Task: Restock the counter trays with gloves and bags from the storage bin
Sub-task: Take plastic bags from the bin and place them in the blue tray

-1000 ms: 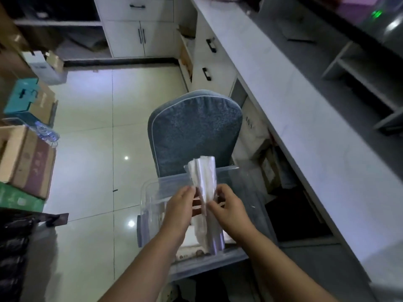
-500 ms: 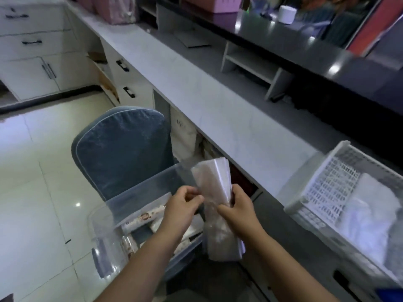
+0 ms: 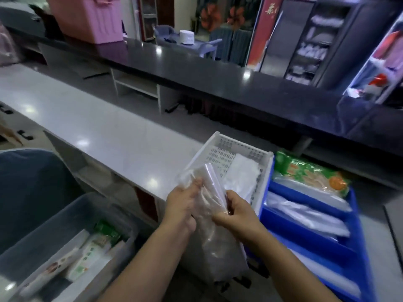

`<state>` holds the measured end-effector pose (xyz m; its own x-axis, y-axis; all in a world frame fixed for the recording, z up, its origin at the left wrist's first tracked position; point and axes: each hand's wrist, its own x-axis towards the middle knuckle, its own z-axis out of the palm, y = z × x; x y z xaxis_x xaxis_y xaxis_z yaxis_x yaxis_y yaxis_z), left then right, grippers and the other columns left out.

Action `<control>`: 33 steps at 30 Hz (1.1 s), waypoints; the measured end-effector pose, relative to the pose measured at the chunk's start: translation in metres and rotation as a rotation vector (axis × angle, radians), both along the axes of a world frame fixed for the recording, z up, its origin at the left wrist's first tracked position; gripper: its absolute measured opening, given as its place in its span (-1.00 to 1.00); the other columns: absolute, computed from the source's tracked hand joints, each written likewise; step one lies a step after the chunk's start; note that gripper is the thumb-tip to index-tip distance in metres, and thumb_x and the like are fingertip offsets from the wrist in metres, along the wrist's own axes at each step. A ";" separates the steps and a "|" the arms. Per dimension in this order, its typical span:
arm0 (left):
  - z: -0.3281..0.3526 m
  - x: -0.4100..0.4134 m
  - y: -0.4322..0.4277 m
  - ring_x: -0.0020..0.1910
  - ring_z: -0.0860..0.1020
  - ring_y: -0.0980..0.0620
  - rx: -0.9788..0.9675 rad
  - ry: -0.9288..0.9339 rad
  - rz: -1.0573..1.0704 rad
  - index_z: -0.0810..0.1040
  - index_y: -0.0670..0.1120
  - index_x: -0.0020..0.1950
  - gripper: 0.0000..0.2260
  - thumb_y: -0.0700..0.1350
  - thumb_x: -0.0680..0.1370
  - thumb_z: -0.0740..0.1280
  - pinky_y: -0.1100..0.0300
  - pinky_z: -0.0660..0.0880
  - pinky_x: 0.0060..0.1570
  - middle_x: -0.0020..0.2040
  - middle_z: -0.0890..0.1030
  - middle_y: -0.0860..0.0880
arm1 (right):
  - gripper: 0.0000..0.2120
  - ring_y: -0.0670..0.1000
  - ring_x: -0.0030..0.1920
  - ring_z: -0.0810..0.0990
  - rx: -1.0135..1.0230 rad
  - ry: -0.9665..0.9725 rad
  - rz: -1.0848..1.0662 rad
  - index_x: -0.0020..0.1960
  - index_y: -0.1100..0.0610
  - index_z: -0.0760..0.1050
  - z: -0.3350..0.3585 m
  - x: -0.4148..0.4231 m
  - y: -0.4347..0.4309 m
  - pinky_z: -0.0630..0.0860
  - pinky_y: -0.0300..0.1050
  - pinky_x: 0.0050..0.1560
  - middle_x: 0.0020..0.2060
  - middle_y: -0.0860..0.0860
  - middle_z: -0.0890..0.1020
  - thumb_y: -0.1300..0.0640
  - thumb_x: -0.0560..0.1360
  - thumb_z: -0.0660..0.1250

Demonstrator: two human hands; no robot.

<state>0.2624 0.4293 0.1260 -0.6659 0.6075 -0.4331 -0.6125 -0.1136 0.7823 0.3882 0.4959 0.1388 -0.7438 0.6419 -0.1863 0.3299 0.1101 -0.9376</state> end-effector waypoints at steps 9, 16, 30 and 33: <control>0.015 0.099 0.094 -0.34 0.68 0.00 0.004 -0.031 -0.019 0.59 -0.10 -0.13 -0.71 0.10 0.36 0.48 0.16 0.57 -0.40 -0.33 0.70 0.00 | -0.63 -0.16 -0.15 0.64 0.097 -0.160 -0.045 -0.02 -0.04 0.53 0.002 0.119 0.082 0.59 -0.23 -0.09 -0.13 -0.07 0.68 0.08 0.22 0.55; 0.015 0.118 0.154 -0.17 0.67 -0.11 -0.079 -0.004 -0.232 0.59 -0.10 -0.10 -0.58 0.25 0.50 0.22 -0.02 0.60 -0.09 -0.22 0.71 -0.13 | -0.66 -0.08 -0.10 0.61 0.110 -0.258 -0.115 -0.04 -0.04 0.51 0.010 0.168 0.124 0.57 -0.12 -0.03 -0.13 -0.04 0.64 0.15 0.22 0.49; -0.058 0.139 0.252 0.07 0.55 -0.11 -0.379 1.708 -1.186 0.60 -0.01 0.08 -0.76 -0.04 0.52 0.18 0.06 0.48 -0.04 0.10 0.61 -0.05 | -0.71 -0.07 -0.20 0.58 0.212 -0.484 -0.537 -0.11 -0.05 0.47 0.014 0.244 0.212 0.49 -0.22 -0.29 -0.20 -0.05 0.59 0.19 0.27 0.47; -0.070 0.144 0.261 0.09 0.51 -0.13 -0.388 1.884 -1.286 0.54 -0.04 0.11 -0.75 -0.04 0.51 0.18 0.03 0.45 -0.06 0.11 0.55 -0.08 | -0.71 -0.10 -0.21 0.58 0.219 -0.473 -0.587 -0.15 -0.07 0.44 0.012 0.245 0.221 0.43 -0.29 -0.34 -0.21 -0.07 0.59 0.18 0.27 0.49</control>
<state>0.4069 0.6903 0.0562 0.2011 0.9643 -0.1721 0.9564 -0.1553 0.2473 0.6332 0.7173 0.1507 -0.1448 0.9641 -0.2225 0.7505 -0.0395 -0.6596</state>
